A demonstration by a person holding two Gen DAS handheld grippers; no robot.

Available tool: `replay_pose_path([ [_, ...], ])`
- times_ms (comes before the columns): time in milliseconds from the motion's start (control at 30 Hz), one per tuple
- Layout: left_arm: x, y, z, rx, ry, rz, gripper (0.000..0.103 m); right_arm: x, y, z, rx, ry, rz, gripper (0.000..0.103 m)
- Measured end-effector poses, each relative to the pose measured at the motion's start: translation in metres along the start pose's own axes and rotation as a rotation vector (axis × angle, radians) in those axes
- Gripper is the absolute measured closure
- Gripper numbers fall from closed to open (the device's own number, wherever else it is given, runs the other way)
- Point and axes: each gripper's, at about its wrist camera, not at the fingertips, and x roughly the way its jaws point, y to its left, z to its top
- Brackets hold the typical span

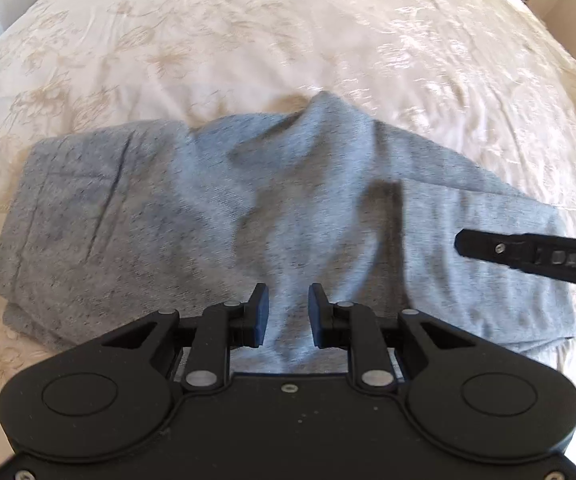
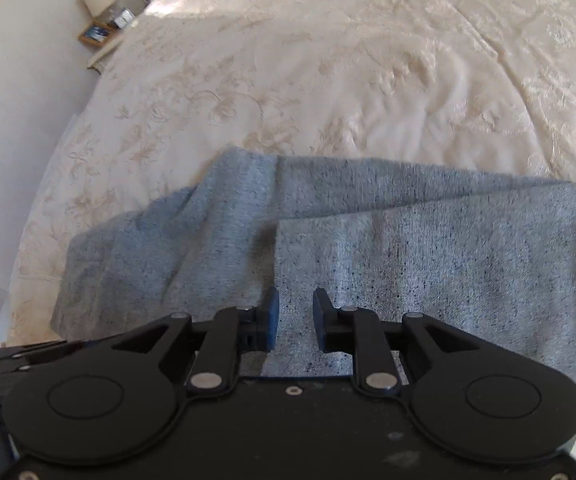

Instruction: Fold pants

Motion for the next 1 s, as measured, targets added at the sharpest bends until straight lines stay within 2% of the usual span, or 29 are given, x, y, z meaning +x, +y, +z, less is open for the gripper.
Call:
replay_pose_path([
  [100, -0.002, -0.014, 0.002, 0.039, -0.012, -0.026, 0.075, -0.027, -0.015, -0.006, 0.015, -0.067, -0.001, 0.079],
  [233, 0.005, -0.042, 0.005, 0.083, -0.011, -0.067, 0.075, -0.036, -0.058, -0.008, 0.088, -0.064, -0.081, 0.079],
  [367, 0.015, -0.065, 0.005, 0.131, 0.003, -0.086, 0.074, -0.028, -0.116, -0.014, 0.121, -0.019, -0.215, 0.079],
  [467, 0.016, -0.077, 0.002, 0.156, 0.012, -0.082, 0.074, -0.021, -0.171, -0.027, 0.199, 0.066, -0.4, 0.084],
  [500, 0.017, -0.081, 0.001, 0.161, 0.015, -0.08, 0.074, -0.023, -0.189, -0.032, 0.237, 0.08, -0.432, 0.083],
  [533, 0.019, -0.085, 0.0, 0.167, 0.017, -0.079, 0.074, -0.029, -0.199, -0.035, 0.265, 0.073, -0.43, 0.078],
  [600, 0.021, -0.092, -0.002, 0.168, 0.01, -0.077, 0.074, -0.049, -0.209, -0.035, 0.305, 0.028, -0.406, 0.078],
  [700, 0.034, -0.102, -0.004, 0.161, 0.027, -0.064, 0.074, -0.071, -0.196, -0.024, 0.226, -0.075, -0.345, 0.078],
  [767, 0.05, -0.11, -0.009, 0.17, 0.077, -0.04, 0.074, -0.071, -0.187, -0.011, 0.166, -0.1, -0.29, 0.078],
  [833, 0.065, -0.118, -0.017, 0.194, 0.113, -0.002, 0.074, -0.062, -0.181, 0.003, 0.128, -0.1, -0.249, 0.078],
  [933, 0.066, -0.127, -0.027, 0.228, 0.078, 0.062, 0.074, -0.041, -0.174, 0.024, 0.066, -0.077, -0.209, 0.078],
  [1000, 0.061, -0.13, -0.029, 0.212, 0.066, 0.085, 0.073, -0.021, -0.177, 0.037, 0.048, -0.039, -0.179, 0.079],
])
